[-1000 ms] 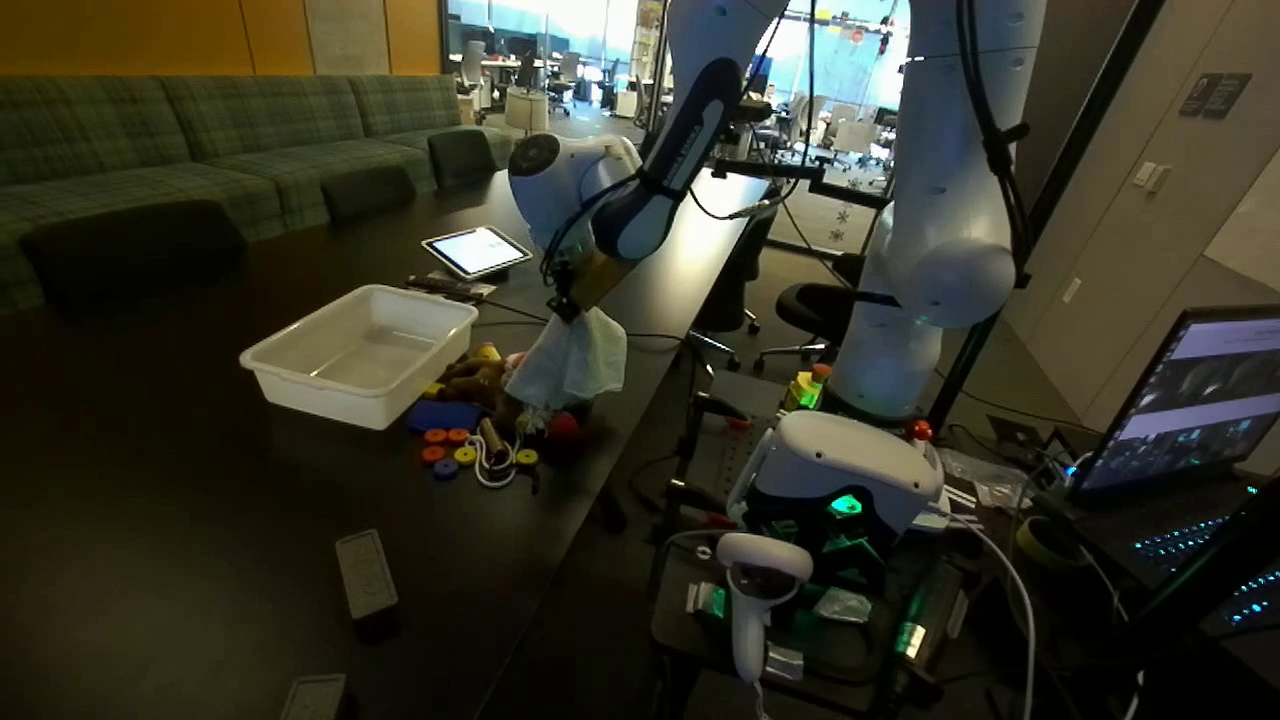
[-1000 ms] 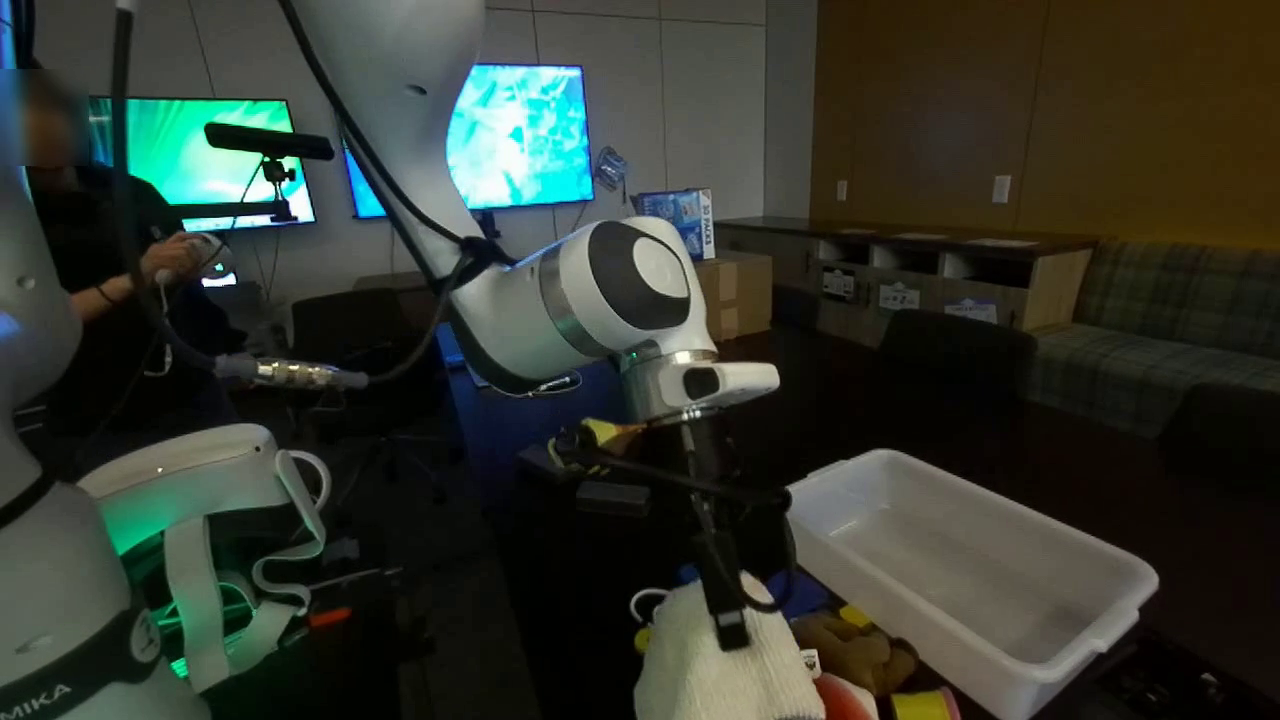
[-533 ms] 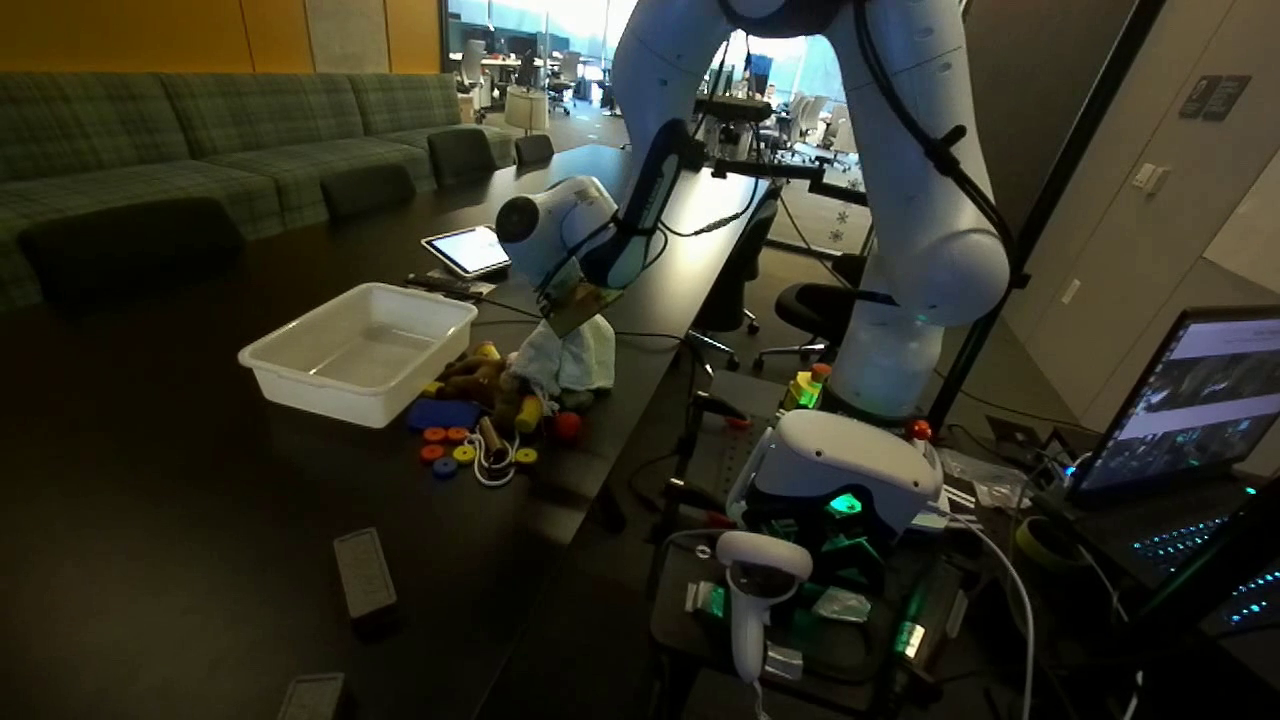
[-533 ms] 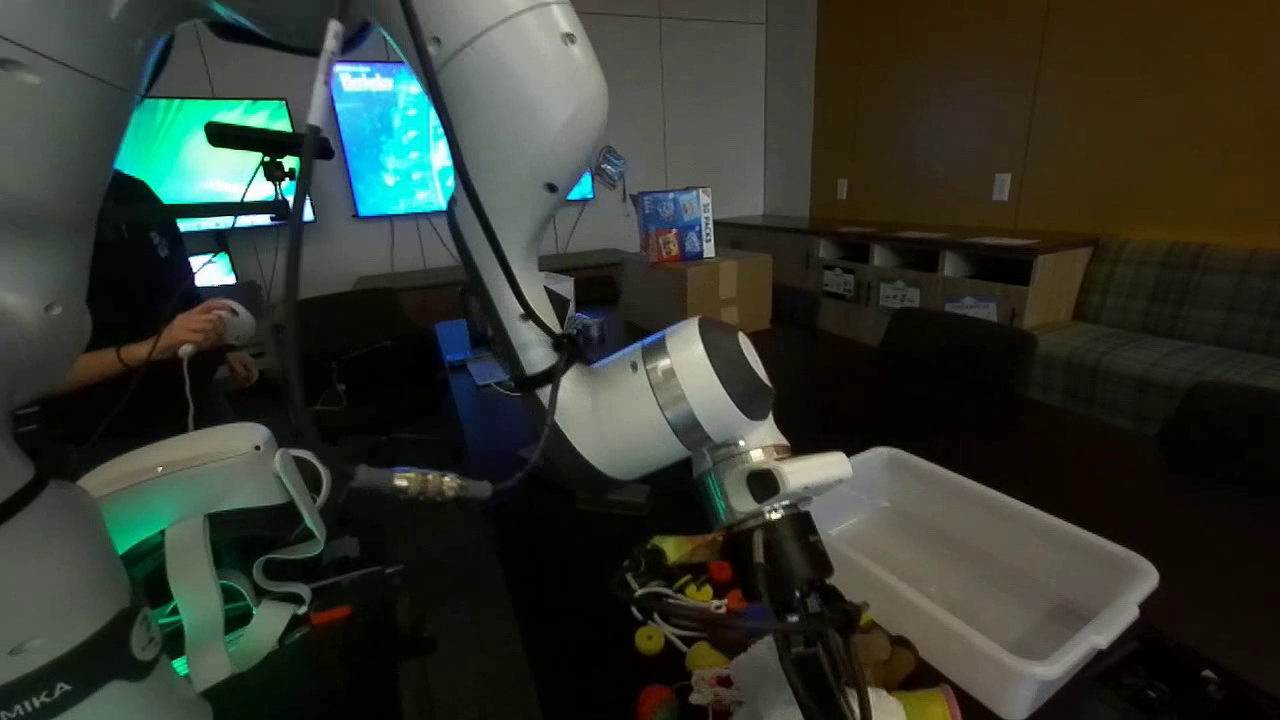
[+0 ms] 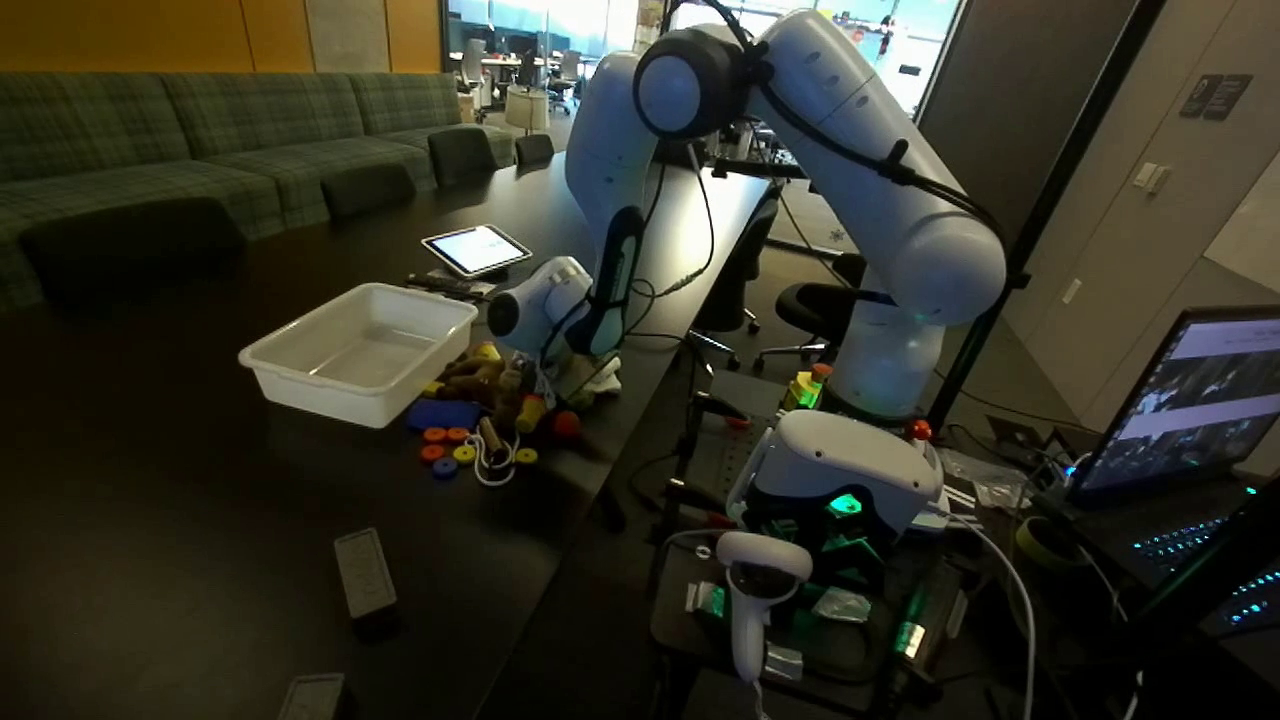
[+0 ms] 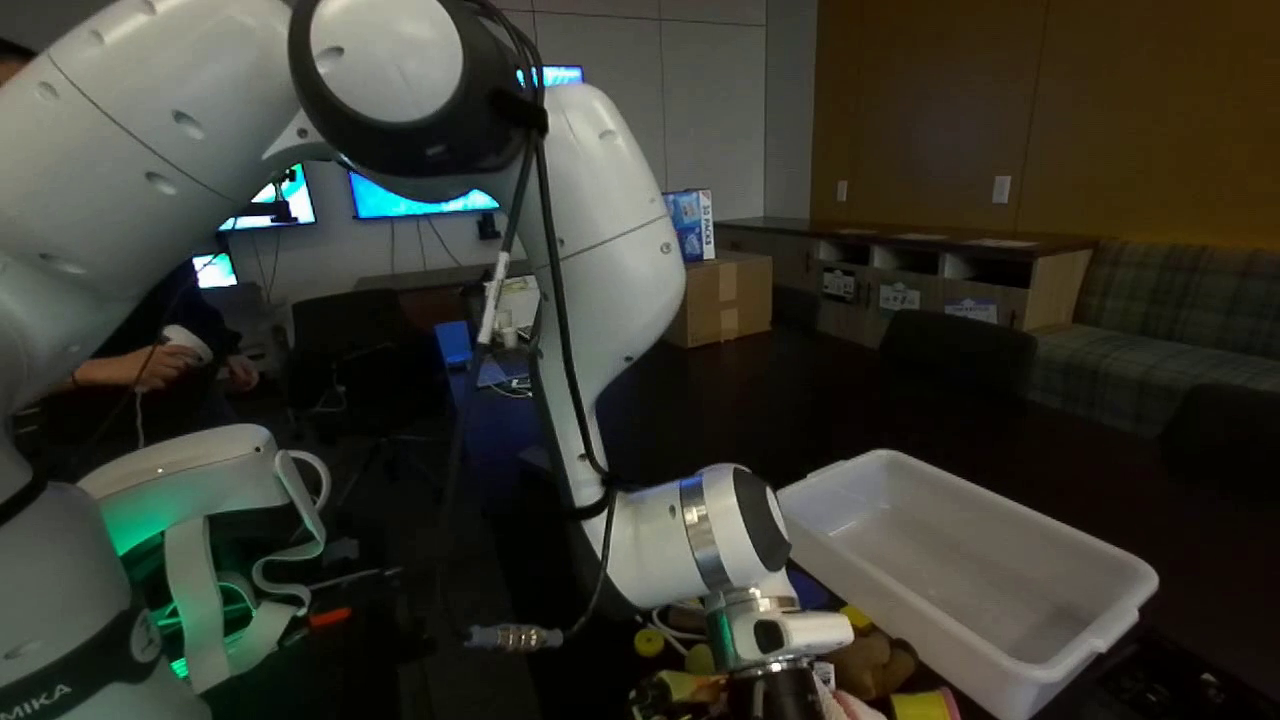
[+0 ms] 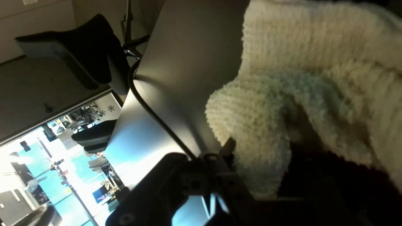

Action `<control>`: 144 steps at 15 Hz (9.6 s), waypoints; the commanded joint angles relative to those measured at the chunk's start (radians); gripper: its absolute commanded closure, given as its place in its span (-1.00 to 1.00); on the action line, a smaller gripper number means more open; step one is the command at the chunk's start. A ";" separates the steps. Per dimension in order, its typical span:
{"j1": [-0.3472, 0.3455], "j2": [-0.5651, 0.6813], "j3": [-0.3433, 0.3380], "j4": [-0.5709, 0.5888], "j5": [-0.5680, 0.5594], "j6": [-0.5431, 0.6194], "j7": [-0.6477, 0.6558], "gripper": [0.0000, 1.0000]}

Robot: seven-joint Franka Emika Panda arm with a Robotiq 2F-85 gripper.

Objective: Pick up the cloth and move the objects on the table with the cloth, then put the cloth in the box

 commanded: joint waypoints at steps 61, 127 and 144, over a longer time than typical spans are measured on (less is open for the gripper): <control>0.314 -0.555 0.289 -0.339 0.485 0.247 -0.741 0.68; 0.607 0.161 0.169 0.524 0.621 -0.098 -0.304 0.70; 0.625 -0.361 0.027 0.012 0.383 0.050 -0.084 0.69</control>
